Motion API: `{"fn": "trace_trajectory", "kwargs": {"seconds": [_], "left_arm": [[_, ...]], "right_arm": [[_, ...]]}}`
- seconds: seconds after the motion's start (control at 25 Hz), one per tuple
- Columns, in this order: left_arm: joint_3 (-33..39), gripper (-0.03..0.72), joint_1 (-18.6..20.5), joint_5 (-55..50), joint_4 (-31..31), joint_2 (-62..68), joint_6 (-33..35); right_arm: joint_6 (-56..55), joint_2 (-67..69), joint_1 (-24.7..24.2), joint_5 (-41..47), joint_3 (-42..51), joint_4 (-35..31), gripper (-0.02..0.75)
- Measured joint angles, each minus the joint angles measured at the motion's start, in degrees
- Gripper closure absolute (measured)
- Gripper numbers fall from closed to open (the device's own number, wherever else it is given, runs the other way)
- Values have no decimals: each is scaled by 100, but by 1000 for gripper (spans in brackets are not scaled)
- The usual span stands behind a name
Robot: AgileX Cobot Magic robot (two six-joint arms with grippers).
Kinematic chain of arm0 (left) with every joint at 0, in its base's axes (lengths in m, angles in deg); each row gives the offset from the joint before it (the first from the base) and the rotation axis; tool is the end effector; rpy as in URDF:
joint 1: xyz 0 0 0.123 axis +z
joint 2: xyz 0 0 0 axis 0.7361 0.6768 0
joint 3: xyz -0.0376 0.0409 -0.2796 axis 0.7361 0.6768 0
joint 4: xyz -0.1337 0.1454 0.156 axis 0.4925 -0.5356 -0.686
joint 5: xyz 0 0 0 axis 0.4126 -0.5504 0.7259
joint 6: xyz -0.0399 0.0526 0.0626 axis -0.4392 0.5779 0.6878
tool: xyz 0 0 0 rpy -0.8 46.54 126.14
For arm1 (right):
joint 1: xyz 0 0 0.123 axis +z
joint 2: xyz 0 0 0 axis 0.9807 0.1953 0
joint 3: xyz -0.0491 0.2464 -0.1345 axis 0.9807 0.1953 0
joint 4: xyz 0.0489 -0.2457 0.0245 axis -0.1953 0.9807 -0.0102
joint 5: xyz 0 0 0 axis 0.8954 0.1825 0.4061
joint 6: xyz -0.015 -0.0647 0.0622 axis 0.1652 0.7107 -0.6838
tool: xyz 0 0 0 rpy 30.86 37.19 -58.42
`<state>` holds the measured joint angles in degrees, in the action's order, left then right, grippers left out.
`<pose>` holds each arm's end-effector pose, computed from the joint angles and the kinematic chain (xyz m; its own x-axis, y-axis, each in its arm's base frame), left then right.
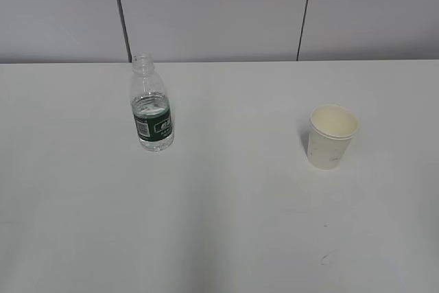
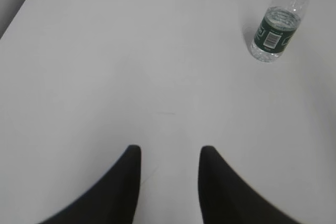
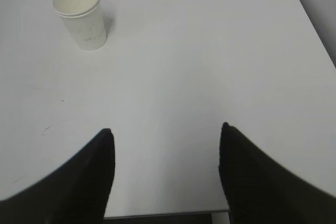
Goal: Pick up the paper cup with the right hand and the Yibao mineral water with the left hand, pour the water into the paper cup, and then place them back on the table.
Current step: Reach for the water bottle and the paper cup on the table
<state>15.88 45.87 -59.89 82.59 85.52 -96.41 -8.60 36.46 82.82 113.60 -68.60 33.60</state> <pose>-0.0111 0.0052 0.2760 -0.4724 -0.0808 -0.8777 -0.0655 0.9963 -0.0565 -0.0063 -0.0144 0.2694 -0.5330 0.0459 -0.8449 0.1032 0.9946 -0.0111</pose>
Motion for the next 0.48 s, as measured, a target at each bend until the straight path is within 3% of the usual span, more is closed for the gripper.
{"fn": "trace_trajectory", "kwargs": {"seconds": [0.48], "left_arm": [[0,447,0,0,0,0,0]], "right_arm": [[0,0,0,0,0,0,244]]}}
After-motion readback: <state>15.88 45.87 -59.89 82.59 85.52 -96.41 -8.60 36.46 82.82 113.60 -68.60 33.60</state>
